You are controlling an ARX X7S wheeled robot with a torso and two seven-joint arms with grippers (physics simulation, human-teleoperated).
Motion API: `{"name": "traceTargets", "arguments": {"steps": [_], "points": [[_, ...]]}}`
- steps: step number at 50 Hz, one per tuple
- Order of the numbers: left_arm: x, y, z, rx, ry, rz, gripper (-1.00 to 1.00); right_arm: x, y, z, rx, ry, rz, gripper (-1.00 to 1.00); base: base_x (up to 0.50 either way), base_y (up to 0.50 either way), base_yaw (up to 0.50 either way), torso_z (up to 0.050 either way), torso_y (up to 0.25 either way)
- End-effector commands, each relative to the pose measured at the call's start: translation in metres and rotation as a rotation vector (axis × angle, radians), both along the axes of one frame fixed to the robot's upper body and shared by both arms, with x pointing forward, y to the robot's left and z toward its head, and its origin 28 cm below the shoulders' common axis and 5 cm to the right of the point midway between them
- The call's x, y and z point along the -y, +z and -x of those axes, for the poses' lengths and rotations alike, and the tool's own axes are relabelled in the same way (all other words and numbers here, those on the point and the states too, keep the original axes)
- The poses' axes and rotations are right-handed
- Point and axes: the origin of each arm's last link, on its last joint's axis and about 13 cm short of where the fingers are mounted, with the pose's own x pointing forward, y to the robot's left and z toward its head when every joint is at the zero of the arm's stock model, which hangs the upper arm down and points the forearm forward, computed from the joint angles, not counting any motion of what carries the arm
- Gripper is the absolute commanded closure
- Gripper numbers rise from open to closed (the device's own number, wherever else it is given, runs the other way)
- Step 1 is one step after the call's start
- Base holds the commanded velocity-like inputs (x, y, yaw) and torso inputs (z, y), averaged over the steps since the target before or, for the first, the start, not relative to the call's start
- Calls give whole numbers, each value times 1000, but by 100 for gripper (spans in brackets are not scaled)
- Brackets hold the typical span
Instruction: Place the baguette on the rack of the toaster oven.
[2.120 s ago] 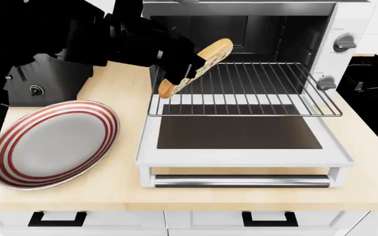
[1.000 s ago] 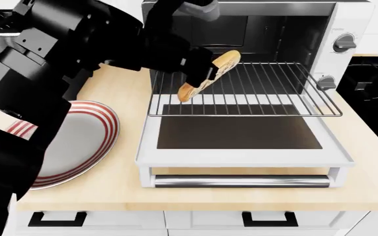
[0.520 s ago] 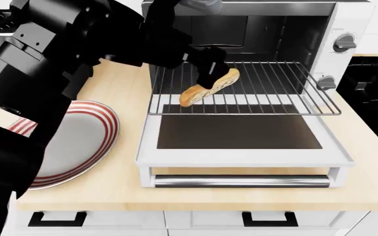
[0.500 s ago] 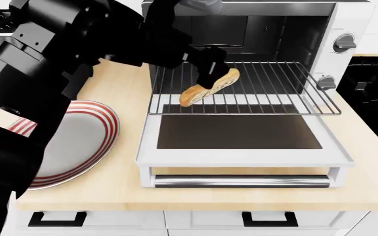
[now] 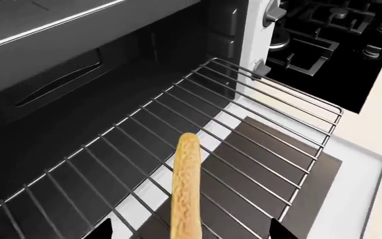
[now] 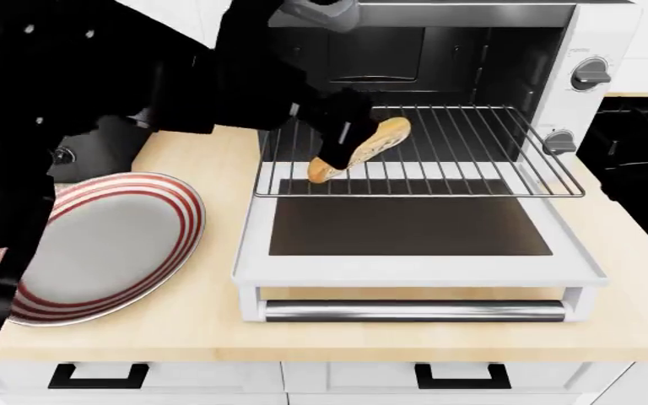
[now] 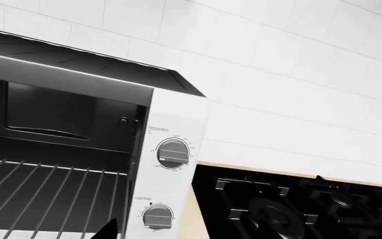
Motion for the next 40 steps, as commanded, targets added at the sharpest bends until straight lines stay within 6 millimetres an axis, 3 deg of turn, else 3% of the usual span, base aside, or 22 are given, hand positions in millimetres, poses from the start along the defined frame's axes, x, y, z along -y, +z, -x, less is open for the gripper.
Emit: {"name": "traceTargets", "arguments": {"steps": [1,16,40], "points": [[-18,1,30,67,115,50,-100,0,-2,-1,5,13,-6,-100,0,0,0,0,0],[-55,14,96,202,296,74,-100,-6,-4,-11,13,36,-15,-100,0,0,0,0,0],[-100,21,118,276,507,89,-100,-5,7,-16,30,31,-14,-100,0,0,0,0,0]]}}
